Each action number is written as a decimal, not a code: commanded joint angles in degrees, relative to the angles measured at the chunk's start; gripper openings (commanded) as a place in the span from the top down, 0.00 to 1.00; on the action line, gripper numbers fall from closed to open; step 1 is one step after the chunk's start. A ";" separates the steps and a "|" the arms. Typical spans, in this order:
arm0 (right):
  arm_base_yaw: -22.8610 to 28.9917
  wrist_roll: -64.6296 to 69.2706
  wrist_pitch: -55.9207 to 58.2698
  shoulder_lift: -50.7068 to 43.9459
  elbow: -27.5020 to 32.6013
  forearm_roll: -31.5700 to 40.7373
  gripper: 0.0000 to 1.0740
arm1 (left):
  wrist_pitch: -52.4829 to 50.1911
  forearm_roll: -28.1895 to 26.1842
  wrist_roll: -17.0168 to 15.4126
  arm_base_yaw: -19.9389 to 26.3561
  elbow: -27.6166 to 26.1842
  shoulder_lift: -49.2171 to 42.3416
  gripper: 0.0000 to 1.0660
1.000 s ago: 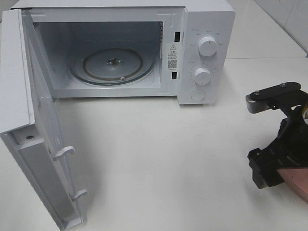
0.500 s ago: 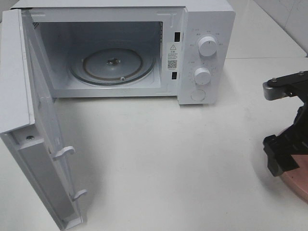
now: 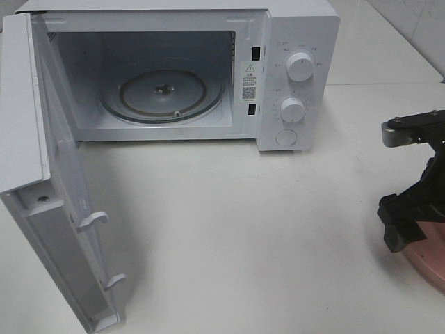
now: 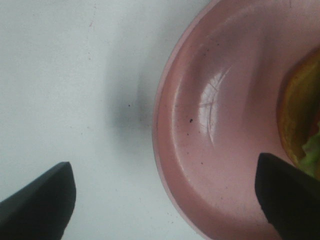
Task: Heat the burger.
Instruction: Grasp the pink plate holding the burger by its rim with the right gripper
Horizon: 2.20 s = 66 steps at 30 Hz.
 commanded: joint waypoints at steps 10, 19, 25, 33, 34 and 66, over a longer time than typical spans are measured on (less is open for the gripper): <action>-0.23 0.97 -7.56 7.10 -0.23 1.15 0.18 | -0.86 -0.34 0.06 0.11 0.17 -0.97 0.08; -0.23 2.64 -10.14 10.03 -0.23 -0.17 0.19 | -0.86 -0.34 0.06 0.11 0.17 -0.97 0.08; -0.23 3.04 -10.20 12.32 -0.23 -0.34 0.21 | -0.86 -0.34 0.06 0.11 0.17 -0.97 0.08; -0.23 4.47 -10.83 12.38 -0.23 -2.23 0.23 | -0.86 -0.34 0.06 0.11 0.17 -0.97 0.08; -0.23 4.41 -11.17 12.38 -0.23 -2.23 0.23 | -0.86 -0.34 0.06 0.11 0.17 -0.97 0.08; -0.23 5.79 -10.94 16.39 -0.23 -3.78 0.75 | -0.86 -0.34 0.06 0.11 0.17 -0.97 0.08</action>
